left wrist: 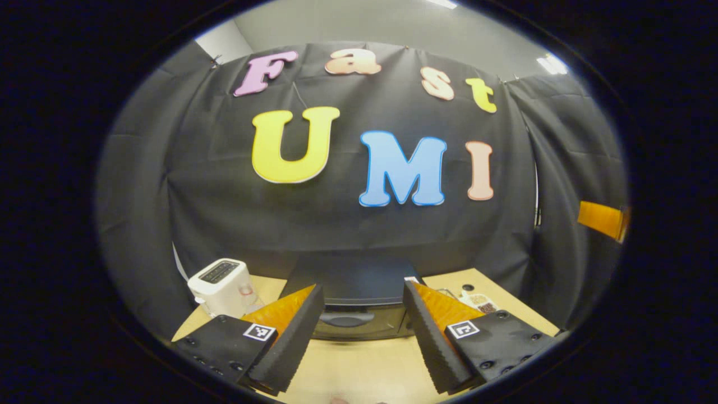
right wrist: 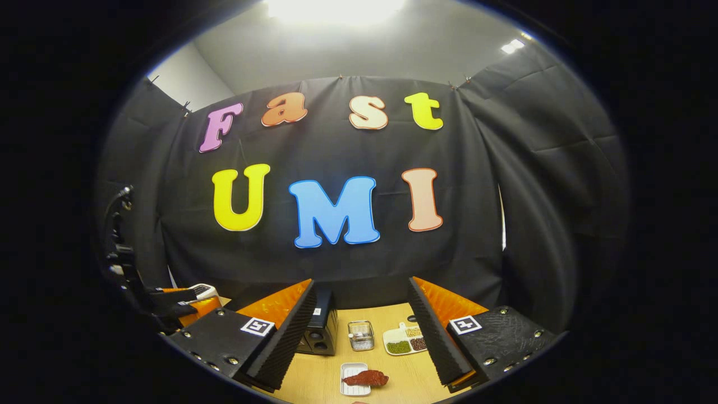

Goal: Open the electric oven with the left hand, put the food in, and close the electric oven.

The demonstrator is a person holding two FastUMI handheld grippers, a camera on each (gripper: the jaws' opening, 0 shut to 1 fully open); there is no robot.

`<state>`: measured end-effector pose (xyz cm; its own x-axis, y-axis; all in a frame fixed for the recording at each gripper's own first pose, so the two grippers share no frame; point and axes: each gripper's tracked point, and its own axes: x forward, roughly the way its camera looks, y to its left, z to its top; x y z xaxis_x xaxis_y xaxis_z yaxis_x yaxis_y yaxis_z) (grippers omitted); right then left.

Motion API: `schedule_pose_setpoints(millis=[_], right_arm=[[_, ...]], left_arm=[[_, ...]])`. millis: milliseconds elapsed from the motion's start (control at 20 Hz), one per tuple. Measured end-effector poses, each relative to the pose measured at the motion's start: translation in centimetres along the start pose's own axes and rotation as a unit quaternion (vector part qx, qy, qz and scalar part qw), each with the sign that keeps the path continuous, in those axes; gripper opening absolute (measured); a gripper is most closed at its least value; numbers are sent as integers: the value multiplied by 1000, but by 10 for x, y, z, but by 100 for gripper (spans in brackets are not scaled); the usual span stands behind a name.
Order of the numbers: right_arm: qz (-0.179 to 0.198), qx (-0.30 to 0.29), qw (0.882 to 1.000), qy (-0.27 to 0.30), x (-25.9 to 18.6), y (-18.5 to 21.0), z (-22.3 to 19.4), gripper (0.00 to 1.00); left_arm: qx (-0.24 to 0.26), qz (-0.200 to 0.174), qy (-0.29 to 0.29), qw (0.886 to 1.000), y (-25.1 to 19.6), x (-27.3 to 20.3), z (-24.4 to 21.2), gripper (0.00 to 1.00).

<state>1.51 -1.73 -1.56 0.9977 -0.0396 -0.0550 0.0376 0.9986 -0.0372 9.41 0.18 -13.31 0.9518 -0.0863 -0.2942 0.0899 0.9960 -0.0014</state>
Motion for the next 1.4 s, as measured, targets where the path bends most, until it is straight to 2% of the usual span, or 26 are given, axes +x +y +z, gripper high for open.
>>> schedule_pose_setpoints(millis=[100, 150, 250, 350, 450, 500, 600, 700, 750, 950, 1000, 1100, 1150, 1200, 1250, 1300, 1400], right_arm=[[-8, -3, 1000, 6, 3, -6, -5, 98], [-12, -5, 1000, 9, 5, -9, -8, 98], [-21, -7, 1000, 16, 9, -15, -13, 98], [-31, -10, 999, 22, 12, -21, -17, 94], [-41, -10, 999, 27, 15, -28, -20, 94], [-45, -10, 999, 29, 17, -30, -21, 98], [-53, -14, 998, 29, 18, -35, -20, 98], [-59, -16, 998, 29, 19, -40, -19, 98], [-62, -17, 997, 30, 19, -41, -19, 98], [-64, -12, 997, 33, 22, -42, -22, 98], [-63, -12, 997, 33, 21, -40, -22, 98], [-61, -13, 998, 32, 21, -38, -22, 98], [-59, -13, 998, 32, 20, -37, -21, 98], [-59, -12, 998, 31, 20, -37, -21, 98], [-57, -10, 998, 31, 19, -35, -21, 98], [-55, -9, 998, 29, 17, -33, -20, 98], [-51, -10, 998, 25, 14, -32, -18, 98]], left_arm=[[3, 1, 22, 1000, 4, 27, -17, 98], [3, 6, 31, 1000, 7, 39, -23, 93], [6, 19, 43, 999, 18, 65, -34, 98], [5, 17, 61, 998, 20, 92, -50, 95], [1, 14, 89, 996, 22, 118, -71, 99], [-1, 15, 100, 995, 24, 129, -81, 98], [4, 18, 110, 994, 27, 142, -91, 95], [11, 20, 120, 993, 31, 152, -100, 98], [12, 20, 127, 992, 29, 154, -105, 93], [18, 24, 152, 988, 33, 159, -126, 95], [18, 24, 143, 989, 33, 161, -121, 99], [13, 26, 146, 989, 33, 157, -124, 96], [11, 28, 146, 989, 33, 154, -125, 99], [13, 30, 147, 989, 33, 151, -126, 94], [15, 30, 146, 989, 32, 146, -127, 94], [15, 31, 146, 989, 32, 141, -129, 99], [11, 30, 148, 988, 30, 125, -137, 96]])
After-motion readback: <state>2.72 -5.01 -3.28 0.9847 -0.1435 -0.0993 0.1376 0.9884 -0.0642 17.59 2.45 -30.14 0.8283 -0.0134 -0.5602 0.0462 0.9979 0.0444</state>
